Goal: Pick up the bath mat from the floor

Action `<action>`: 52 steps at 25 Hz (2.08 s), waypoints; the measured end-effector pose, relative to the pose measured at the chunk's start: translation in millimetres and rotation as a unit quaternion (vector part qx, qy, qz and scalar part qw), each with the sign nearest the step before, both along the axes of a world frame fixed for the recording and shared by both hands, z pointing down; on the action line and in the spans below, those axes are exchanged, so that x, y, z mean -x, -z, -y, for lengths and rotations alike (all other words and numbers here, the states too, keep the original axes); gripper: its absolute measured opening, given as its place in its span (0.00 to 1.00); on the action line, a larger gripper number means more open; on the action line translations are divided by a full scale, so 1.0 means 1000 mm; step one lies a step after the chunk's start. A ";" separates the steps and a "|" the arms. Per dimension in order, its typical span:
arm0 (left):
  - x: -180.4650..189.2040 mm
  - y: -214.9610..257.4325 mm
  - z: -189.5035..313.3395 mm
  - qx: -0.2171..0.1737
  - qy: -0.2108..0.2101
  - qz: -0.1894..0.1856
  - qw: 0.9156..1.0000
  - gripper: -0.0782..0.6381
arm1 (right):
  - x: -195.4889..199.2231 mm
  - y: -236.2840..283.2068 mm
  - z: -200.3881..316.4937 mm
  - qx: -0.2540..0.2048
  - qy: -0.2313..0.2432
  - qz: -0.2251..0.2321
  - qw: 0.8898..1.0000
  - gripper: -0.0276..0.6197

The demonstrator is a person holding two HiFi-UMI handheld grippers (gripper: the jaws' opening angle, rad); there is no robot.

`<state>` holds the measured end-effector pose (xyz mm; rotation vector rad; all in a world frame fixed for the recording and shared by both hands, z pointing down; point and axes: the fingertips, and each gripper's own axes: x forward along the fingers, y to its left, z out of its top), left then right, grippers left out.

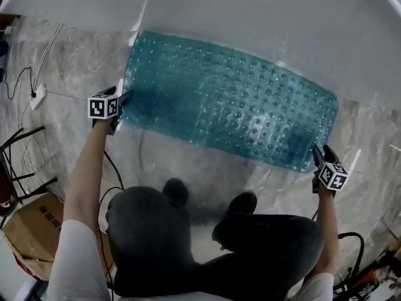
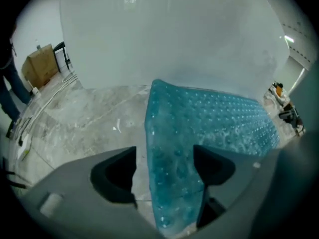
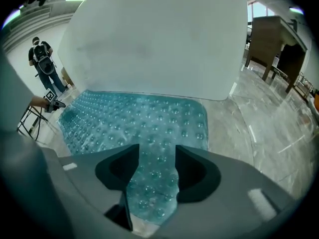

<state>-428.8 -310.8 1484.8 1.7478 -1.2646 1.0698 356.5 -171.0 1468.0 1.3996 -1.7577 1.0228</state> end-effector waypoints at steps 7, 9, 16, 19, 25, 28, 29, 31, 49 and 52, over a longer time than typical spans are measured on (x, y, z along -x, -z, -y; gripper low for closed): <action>-0.001 -0.057 -0.004 0.065 0.009 -0.024 0.998 0.72 | -0.024 -0.044 -0.002 0.043 -0.027 0.002 0.999 0.60; 0.000 -0.062 -0.004 0.061 0.009 -0.003 0.998 0.69 | -0.030 -0.059 -0.005 0.056 -0.027 0.003 0.998 0.63; -0.046 -0.055 -0.007 0.017 -0.038 0.008 0.999 0.23 | -0.066 -0.094 0.010 0.050 -0.049 -0.011 0.997 0.68; -0.061 -0.044 -0.011 0.000 -0.060 0.012 0.998 0.16 | -0.081 -0.106 0.017 0.044 -0.073 -0.012 0.996 0.71; -0.073 -0.028 -0.019 -0.026 -0.059 -0.014 0.998 0.15 | -0.070 -0.103 0.019 0.020 -0.048 -0.013 0.999 0.53; -0.079 -0.022 -0.019 -0.029 -0.050 -0.032 0.998 0.15 | -0.050 -0.101 0.019 0.033 -0.010 -0.007 0.999 0.26; -0.081 -0.018 -0.019 -0.030 -0.050 -0.037 0.998 0.15 | -0.045 -0.098 0.019 0.037 -0.001 -0.006 0.999 0.21; -0.088 -0.006 -0.020 -0.033 -0.054 -0.048 0.997 0.15 | -0.043 -0.087 0.021 0.038 -0.002 0.005 0.999 0.13; -0.160 0.268 -0.037 -0.046 -0.126 -0.113 0.985 0.14 | 0.000 0.215 0.025 0.005 0.013 0.099 0.995 0.09; -0.162 0.339 -0.048 -0.039 -0.122 -0.117 0.985 0.14 | 0.002 0.291 0.017 0.009 0.003 0.108 0.994 0.09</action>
